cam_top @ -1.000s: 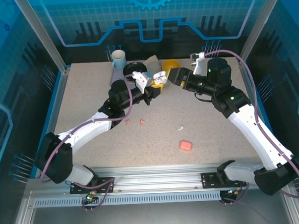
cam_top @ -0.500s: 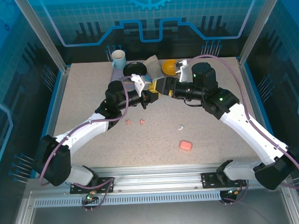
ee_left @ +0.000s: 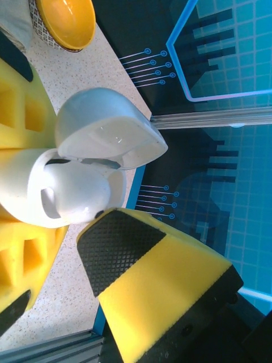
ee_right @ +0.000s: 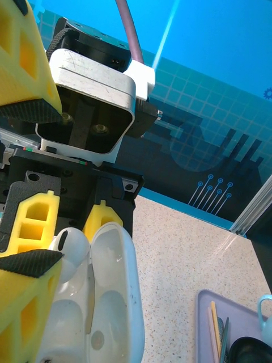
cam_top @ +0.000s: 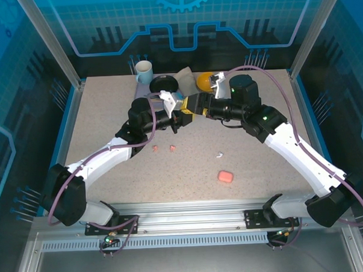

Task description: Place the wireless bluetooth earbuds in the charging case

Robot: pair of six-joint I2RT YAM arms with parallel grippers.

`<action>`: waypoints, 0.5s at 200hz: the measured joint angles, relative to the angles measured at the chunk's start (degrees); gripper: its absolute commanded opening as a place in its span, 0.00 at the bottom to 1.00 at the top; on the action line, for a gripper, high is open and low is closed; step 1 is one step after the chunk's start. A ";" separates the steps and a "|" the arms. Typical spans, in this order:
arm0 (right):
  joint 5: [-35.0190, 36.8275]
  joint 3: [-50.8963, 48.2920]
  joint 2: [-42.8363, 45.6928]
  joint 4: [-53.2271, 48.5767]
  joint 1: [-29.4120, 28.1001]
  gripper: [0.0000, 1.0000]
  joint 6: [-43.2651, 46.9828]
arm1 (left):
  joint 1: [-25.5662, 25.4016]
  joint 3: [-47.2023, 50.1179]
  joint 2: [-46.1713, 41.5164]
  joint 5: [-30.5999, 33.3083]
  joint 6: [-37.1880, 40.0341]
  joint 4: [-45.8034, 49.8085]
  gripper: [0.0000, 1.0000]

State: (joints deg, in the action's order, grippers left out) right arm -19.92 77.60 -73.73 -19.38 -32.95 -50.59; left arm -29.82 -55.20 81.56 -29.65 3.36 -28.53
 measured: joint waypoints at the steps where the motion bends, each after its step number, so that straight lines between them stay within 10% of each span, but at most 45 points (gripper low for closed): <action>1: 0.00 0.00 0.00 -0.02 0.00 0.64 0.00 | 0.00 0.00 0.00 0.00 0.00 0.00 0.00; 100: 2.03 0.63 3.30 -4.24 2.73 0.63 1.33 | 0.02 0.00 -0.02 0.26 0.00 0.00 0.00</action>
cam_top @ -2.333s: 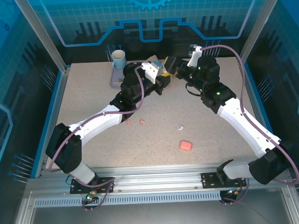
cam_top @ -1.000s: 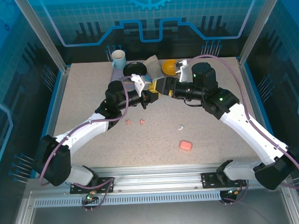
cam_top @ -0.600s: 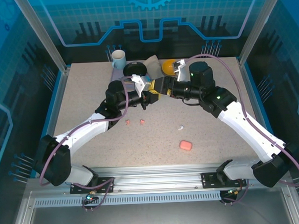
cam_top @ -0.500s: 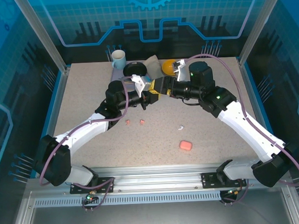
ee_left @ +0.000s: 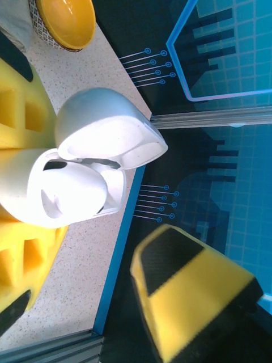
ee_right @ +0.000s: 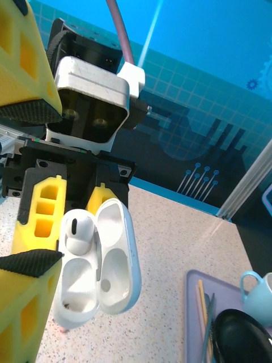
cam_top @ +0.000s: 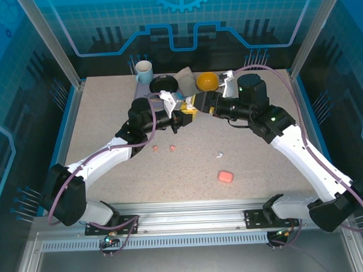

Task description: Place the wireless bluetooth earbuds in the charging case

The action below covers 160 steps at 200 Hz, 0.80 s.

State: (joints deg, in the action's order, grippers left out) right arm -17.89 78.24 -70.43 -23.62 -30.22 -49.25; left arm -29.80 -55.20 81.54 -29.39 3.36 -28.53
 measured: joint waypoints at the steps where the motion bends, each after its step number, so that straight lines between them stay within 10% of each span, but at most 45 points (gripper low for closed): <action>1: 0.07 0.00 0.09 -0.07 0.02 0.63 0.04 | 0.02 0.00 0.00 0.00 0.00 0.00 0.00; 71: 15.89 -6.40 6.91 -16.55 3.41 0.61 4.70 | 1.95 7.32 -5.57 5.16 -0.83 -0.87 0.00; 160: 26.47 -17.49 -11.56 -24.35 3.04 0.60 -11.47 | 1.95 11.63 -13.07 8.15 -1.51 -0.90 0.00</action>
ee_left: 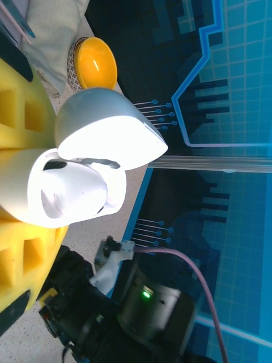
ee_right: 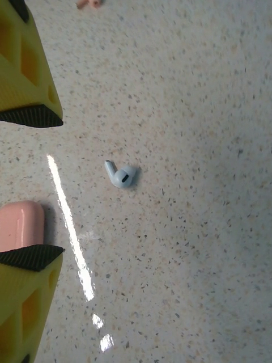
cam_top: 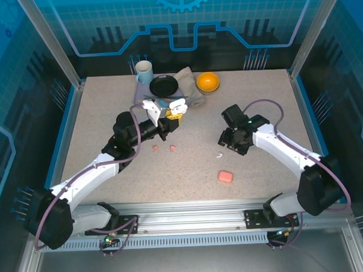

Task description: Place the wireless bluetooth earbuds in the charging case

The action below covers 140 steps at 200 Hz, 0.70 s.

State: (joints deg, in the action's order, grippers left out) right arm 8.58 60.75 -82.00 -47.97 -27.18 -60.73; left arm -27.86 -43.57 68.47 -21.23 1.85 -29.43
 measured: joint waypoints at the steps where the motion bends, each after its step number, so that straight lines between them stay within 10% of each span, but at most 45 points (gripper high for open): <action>1: 0.00 0.02 -0.39 0.02 -0.13 0.60 -0.31 | 0.00 0.02 -0.02 0.00 0.00 0.00 0.00; 140: 0.48 6.49 -20.50 3.02 -4.33 0.60 -8.28 | 0.79 2.25 -1.36 0.74 0.00 -1.70 0.00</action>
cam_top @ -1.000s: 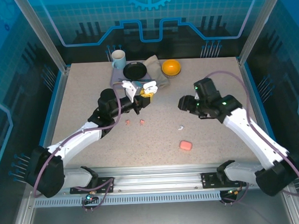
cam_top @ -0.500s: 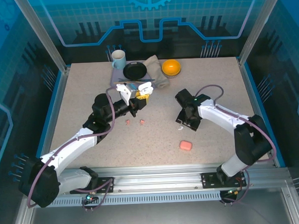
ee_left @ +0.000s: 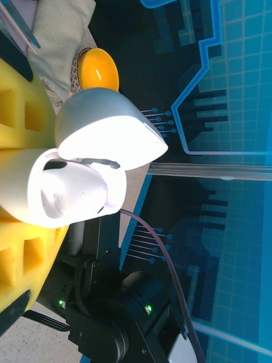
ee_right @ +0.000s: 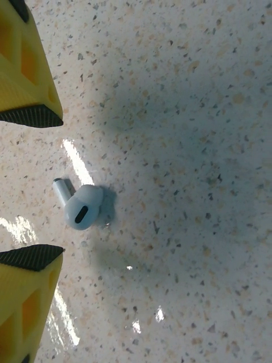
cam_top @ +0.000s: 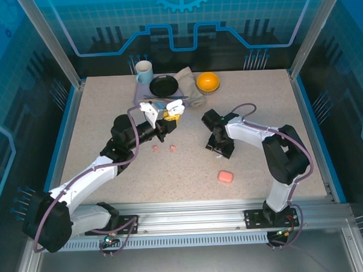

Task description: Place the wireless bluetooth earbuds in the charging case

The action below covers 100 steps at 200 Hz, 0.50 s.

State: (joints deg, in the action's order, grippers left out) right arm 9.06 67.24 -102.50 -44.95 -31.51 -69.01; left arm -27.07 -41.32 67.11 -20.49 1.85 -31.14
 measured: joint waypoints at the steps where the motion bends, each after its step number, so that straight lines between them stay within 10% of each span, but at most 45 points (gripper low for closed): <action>1: -0.02 0.07 -0.11 0.02 0.00 0.60 0.00 | 0.02 0.02 0.00 0.00 0.00 -0.07 0.00; 100: -0.02 4.46 -4.07 0.70 0.02 0.59 3.34 | 0.35 0.02 0.02 0.17 -0.02 -1.03 0.00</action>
State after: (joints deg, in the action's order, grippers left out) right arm 9.04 71.70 -106.56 -44.25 -31.48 -65.67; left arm -26.72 -41.30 67.13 -20.32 1.83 -32.16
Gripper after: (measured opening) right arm 0.593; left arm 0.226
